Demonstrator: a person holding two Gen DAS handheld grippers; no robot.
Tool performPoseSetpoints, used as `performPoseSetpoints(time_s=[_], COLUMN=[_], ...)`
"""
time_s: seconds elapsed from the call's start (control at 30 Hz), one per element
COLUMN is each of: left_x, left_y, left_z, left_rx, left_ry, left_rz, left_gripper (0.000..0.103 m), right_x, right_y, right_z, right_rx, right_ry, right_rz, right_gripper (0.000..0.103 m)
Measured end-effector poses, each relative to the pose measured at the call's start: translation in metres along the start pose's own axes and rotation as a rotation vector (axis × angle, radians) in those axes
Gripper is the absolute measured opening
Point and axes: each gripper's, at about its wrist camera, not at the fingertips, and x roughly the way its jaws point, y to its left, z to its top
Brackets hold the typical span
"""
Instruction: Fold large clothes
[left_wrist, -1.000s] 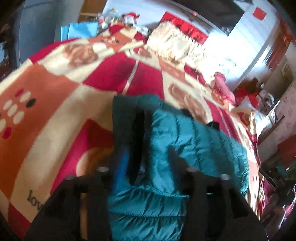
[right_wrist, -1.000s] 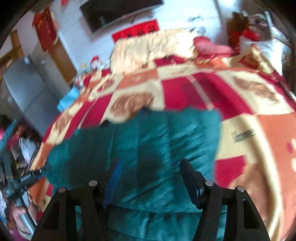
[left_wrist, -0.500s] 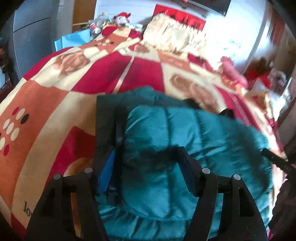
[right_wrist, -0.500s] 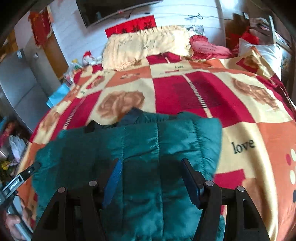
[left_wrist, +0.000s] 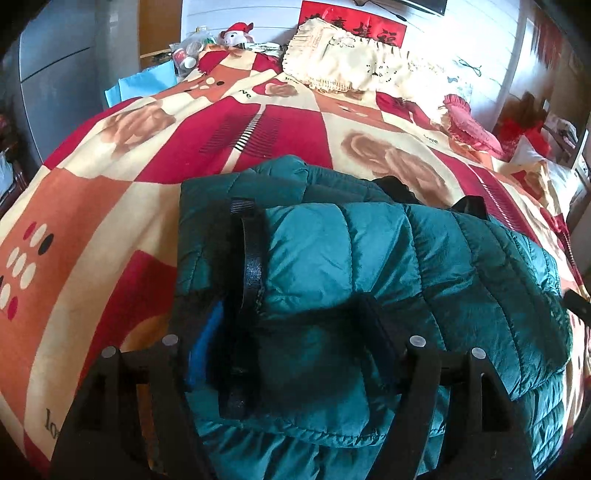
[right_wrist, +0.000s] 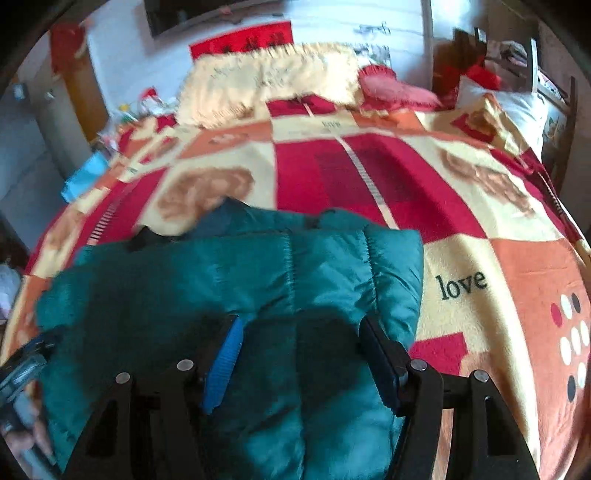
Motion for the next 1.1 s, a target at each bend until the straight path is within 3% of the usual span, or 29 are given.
performPoseSetpoints(time_s=[0.17,0.4,0.63,0.7,1.1], left_x=[0.000,-0.003,-0.046,-0.061,-0.114], left_y=[0.001,0.000,0.031,0.040,0.069], left_z=[0.000,-0.003,-0.010,-0.019,-0.088], left_rx=[0.004,0.008,-0.085,-0.090,-0.069], left_ry=[-0.005,0.004,0.005,0.003,-0.007], left_rz=[0.005,0.001,-0.084,-0.090,-0.052], left_gripper=[0.072,0.074,0.074,0.074,0.074], right_x=[-0.021,0.014,-0.035,-0.048,-0.085], right_y=[0.010,0.015,0.000,-0.007,-0.050], right_z=[-0.020,-0.041,-0.049,-0.057,-0.122], right_rx=[-0.046,-0.097,-0.029,-0.008,0.102], right_ry=[-0.001,0.068,0.019,0.022,0.083], right_rz=[0.045,-0.046,0.015,0.026,0.039], right_gripper=[0.063,0.064,0.067,0.072,0.073])
